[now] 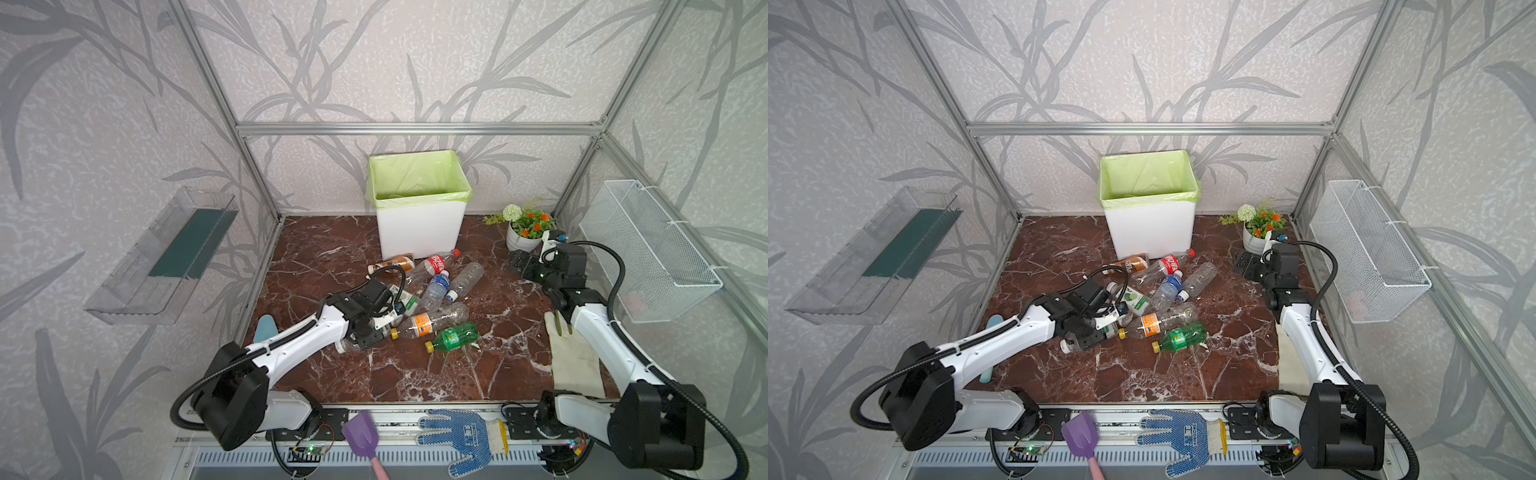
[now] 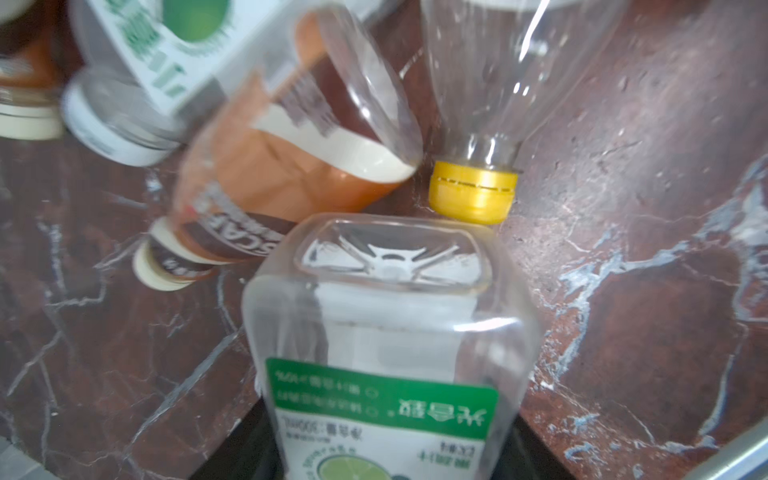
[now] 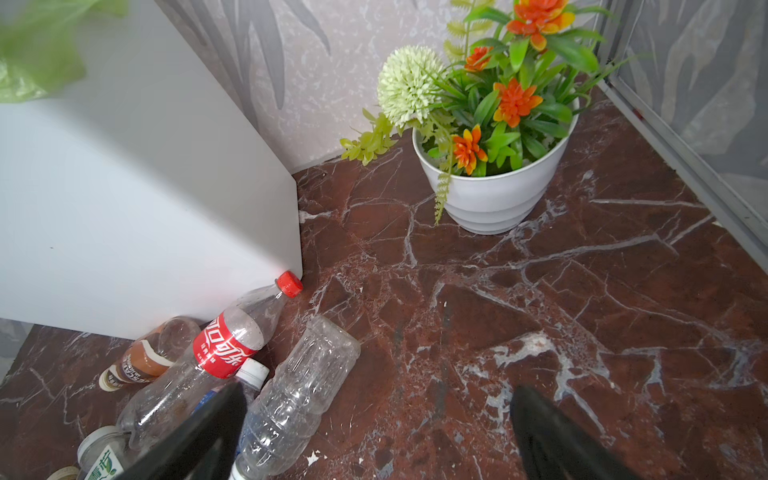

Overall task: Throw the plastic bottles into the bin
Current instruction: 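Lift the lime-labelled bottle with the left gripper and carry it over the bin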

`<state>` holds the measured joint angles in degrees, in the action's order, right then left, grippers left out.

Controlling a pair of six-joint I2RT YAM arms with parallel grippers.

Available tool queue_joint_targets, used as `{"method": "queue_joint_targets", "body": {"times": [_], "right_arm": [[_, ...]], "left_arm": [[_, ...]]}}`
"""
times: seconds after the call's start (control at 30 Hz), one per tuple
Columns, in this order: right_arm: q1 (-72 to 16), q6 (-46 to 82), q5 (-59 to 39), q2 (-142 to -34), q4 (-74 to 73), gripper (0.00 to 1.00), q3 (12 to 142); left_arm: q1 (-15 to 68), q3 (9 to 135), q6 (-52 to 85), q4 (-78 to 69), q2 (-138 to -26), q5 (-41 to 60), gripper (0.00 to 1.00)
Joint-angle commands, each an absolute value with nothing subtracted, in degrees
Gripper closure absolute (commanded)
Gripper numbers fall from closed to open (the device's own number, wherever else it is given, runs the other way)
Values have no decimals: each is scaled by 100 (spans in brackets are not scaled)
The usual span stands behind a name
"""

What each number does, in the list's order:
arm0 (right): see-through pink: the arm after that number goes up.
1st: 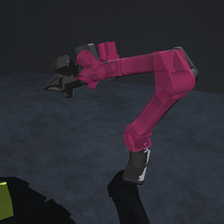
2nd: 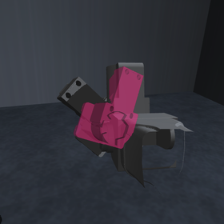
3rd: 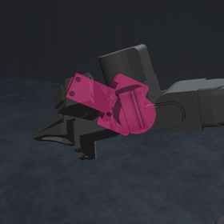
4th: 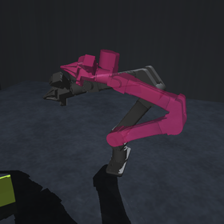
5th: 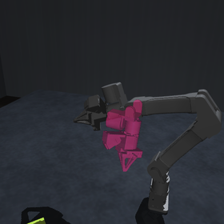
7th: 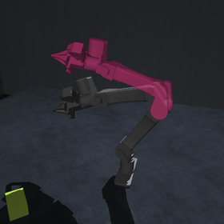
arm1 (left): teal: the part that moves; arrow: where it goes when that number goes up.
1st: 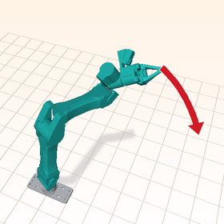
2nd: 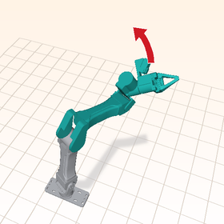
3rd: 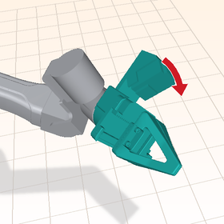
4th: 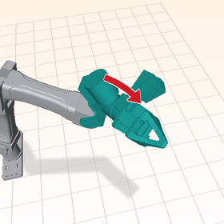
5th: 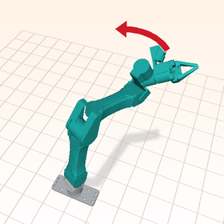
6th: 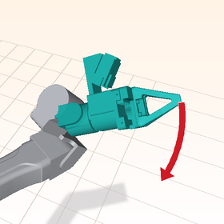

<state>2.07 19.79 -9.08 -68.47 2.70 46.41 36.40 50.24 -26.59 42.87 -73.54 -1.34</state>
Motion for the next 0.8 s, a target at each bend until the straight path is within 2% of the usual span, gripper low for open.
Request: {"method": "queue_joint_targets", "body": {"times": [0.0, 0.1, 0.2, 0.4, 0.6, 0.77], "right_arm": [[229, 2014, -969, -6711, 120, 1, 4668], [228, 2025, -959, -6663, 112, 1, 4668], [228, 2040, -958, -6623, 113, 1, 4667], [236, 2057, -976, -6553, 117, 1, 4674], [264, 2039, -949, -6377, 231, 1, 4676], [298, 2035, -908, -6150, 351, 1, 4644]], "left_arm": [[3427, 5497, -2410, 4622, -6765, 201, 56], [3247, 5861, -2361, 4916, -6299, 182, 60], [3126, 6232, -2383, 4705, -5788, -265, 60], [2924, 6854, -2480, 2287, -5198, -1648, 60], [2897, 7660, -1869, -502, -5557, -899, 59], [2819, 8469, -1047, -1849, -6908, -369, 59]]}}
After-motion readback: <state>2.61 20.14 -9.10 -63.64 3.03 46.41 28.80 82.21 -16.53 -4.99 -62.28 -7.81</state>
